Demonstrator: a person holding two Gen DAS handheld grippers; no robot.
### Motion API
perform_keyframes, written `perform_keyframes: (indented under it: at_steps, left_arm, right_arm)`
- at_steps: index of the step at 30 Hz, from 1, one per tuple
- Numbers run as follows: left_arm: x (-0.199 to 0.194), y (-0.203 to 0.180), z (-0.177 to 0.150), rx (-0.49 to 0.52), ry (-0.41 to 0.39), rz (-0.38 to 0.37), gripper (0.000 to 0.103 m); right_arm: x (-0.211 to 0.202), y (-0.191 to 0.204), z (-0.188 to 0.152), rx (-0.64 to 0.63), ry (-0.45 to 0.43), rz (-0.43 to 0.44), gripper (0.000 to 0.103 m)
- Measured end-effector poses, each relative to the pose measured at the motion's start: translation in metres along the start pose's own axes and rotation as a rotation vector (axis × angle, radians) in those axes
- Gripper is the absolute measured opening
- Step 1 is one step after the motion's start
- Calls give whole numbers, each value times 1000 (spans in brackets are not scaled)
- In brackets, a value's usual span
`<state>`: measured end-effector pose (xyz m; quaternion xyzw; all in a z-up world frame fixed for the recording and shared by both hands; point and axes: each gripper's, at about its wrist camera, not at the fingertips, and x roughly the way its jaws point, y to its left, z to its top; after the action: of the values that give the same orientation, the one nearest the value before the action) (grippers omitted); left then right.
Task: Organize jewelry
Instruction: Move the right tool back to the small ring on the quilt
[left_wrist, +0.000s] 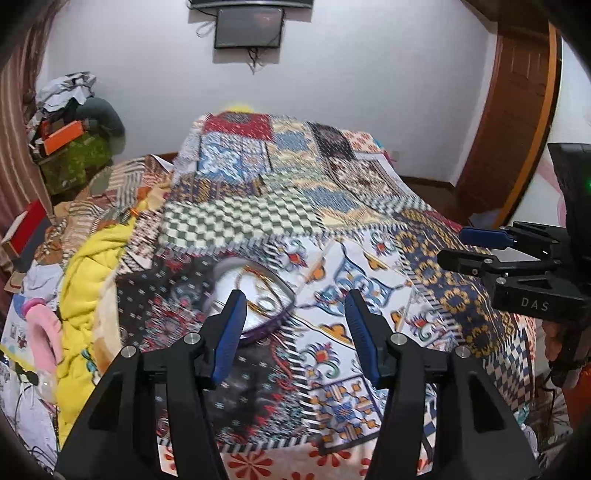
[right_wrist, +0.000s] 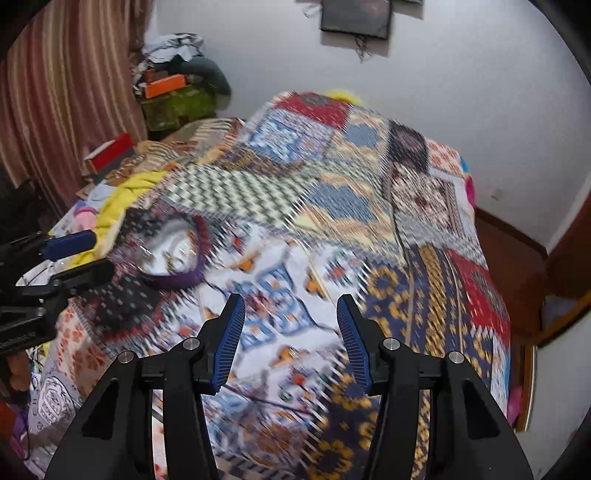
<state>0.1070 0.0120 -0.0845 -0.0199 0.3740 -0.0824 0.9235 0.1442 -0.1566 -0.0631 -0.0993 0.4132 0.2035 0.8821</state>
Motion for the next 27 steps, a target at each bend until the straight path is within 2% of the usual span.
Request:
perform_keyframes:
  at_steps: [4, 13, 23, 27]
  left_arm:
    - [14, -13, -11, 25, 51, -21, 54]
    - [54, -30, -33, 16, 179, -57, 54]
    - [85, -24, -39, -8, 237, -36, 54]
    - [93, -21, -40, -19, 250, -46, 54]
  right_arm:
    - [10, -15, -20, 15, 57, -46, 48]
    - [45, -16, -36, -21, 156, -28, 48]
    - [97, -11, -36, -86, 296, 45, 48]
    - [102, -6, -40, -121, 292, 47, 48]
